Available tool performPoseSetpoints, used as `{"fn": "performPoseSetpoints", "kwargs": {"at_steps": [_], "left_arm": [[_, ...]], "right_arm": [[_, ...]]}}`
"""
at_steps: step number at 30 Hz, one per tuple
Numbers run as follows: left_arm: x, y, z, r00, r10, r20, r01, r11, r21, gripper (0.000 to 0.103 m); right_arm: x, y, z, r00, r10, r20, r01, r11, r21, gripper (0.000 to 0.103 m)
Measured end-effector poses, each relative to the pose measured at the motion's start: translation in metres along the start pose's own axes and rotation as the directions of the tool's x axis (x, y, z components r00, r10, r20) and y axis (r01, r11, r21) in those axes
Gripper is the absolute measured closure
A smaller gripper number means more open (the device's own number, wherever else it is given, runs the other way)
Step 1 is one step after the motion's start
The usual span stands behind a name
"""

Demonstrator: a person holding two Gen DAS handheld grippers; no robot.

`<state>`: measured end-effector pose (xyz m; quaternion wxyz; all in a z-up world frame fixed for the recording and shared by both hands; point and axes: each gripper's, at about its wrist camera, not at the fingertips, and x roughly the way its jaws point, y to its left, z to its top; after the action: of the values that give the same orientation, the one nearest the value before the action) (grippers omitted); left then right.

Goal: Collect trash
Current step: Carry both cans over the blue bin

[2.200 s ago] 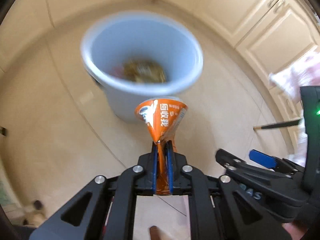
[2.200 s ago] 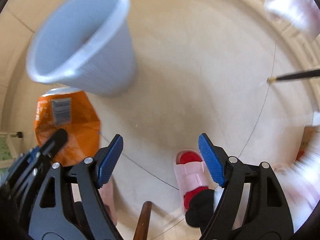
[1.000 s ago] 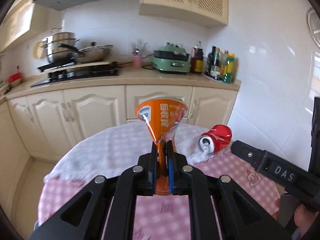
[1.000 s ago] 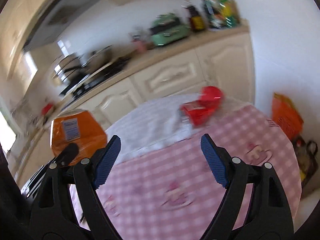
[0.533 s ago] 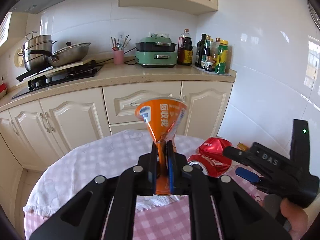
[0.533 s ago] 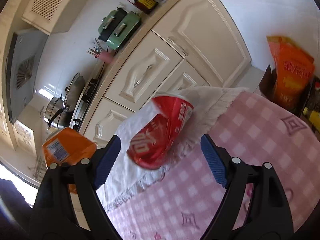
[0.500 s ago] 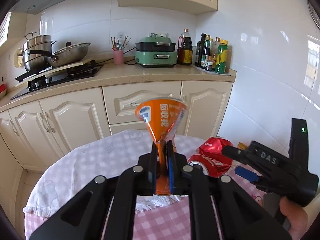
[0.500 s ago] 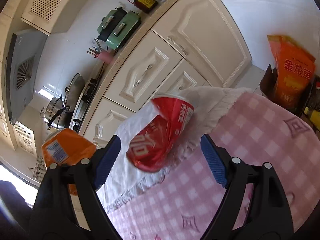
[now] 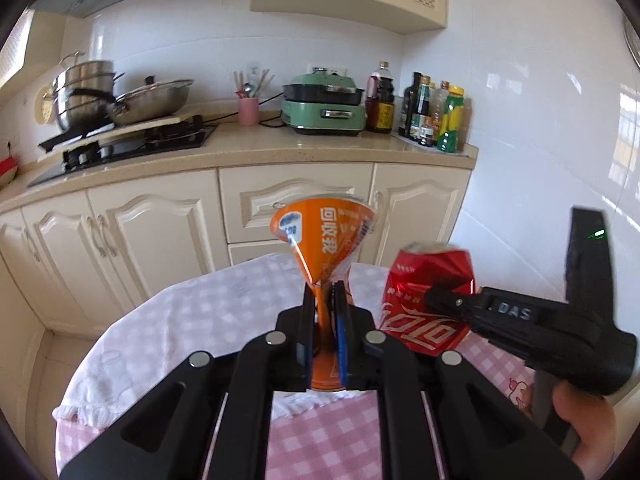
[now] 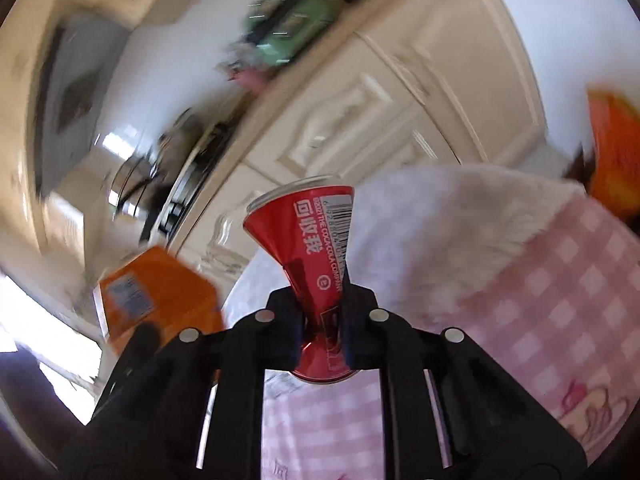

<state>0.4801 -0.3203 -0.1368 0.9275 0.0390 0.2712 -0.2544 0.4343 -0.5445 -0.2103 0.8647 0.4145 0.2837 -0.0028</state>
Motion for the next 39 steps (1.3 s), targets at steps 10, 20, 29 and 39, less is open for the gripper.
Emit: {"fn": "performPoseSetpoints", "kwargs": {"at_steps": [10,20,29,39], "left_arm": [[-0.077,0.088,-0.009,0.992,0.103,0.071,-0.095,0.99,-0.107,0.095],[-0.208,0.229,-0.06,0.945,0.307,0.116,-0.269,0.927,-0.263,0.095],[-0.294,0.376,-0.171,0.893,0.449,-0.018,-0.414,0.807,-0.42,0.095],[-0.254,0.517,-0.342,0.838,0.414,-0.355,-0.545,0.664,-0.512,0.095]], "right_arm": [[-0.01,0.139,-0.073,1.0,0.02,-0.005,-0.021,0.94,-0.34,0.089],[0.011,0.279,-0.199,0.978,0.153,-0.139,-0.203,0.838,-0.506,0.089],[0.071,0.383,-0.355,0.912,0.173,-0.372,-0.371,0.736,-0.566,0.089],[0.219,0.376,-0.525,0.788,-0.042,-0.615,-0.39,0.739,-0.55,0.089]]}}
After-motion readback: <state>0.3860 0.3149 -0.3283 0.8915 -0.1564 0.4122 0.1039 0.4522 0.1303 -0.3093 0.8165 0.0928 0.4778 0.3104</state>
